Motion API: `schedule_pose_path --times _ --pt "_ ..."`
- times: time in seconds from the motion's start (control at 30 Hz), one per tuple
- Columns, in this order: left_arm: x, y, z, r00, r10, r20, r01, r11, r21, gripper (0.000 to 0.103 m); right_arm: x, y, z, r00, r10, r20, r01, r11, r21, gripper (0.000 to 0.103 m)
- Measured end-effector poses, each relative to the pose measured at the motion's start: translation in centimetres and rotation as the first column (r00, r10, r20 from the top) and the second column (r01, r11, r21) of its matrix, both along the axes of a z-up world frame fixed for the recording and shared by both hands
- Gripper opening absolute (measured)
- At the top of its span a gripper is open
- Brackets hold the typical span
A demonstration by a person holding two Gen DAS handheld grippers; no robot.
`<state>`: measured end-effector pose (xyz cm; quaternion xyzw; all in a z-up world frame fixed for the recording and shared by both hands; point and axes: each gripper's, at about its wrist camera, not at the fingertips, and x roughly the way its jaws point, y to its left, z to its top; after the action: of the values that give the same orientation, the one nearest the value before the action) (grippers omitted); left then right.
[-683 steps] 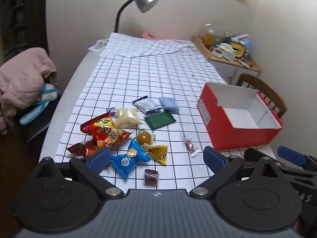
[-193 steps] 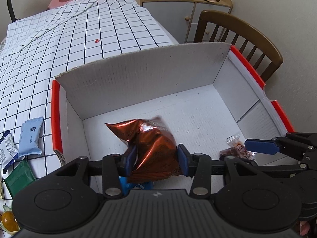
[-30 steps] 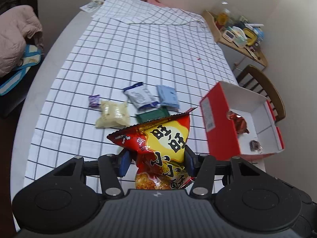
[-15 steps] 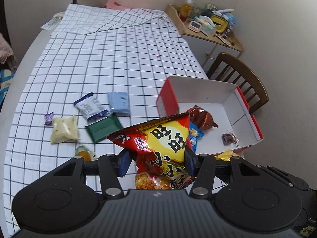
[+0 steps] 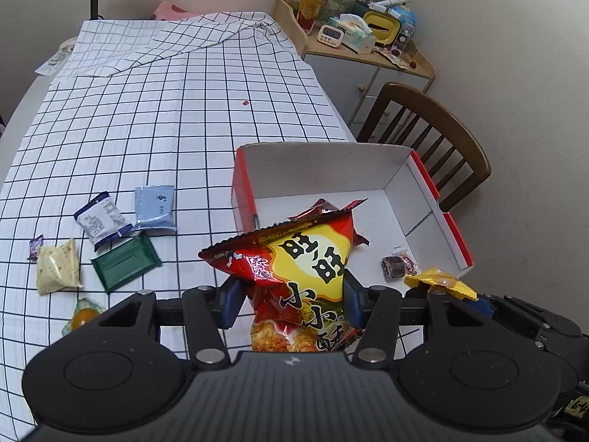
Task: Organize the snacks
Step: 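Carry the chip bag and M&M packet with both tools over the red box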
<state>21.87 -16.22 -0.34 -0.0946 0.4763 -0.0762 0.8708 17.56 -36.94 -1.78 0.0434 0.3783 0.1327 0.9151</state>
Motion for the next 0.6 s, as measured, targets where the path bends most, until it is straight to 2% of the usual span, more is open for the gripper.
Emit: schedule_pose_path --times 0.3,0.6 --pt "3.6 -4.5 -1.8 1.0 -0.021 -0.021 0.022 0.999 0.05 0.053 3.7 -4.0 -1.4 0.999 -0.03 -0.032 0.03 0.999 -0.02 0.038" --pt "7.0 -6.6 -5.1 0.997 0.005 -0.075 0.001 0.997 0.081 0.053 7.7 -6.1 -3.9 0.994 -0.039 -0.103 0.034 0.998 -0.051 0.038"
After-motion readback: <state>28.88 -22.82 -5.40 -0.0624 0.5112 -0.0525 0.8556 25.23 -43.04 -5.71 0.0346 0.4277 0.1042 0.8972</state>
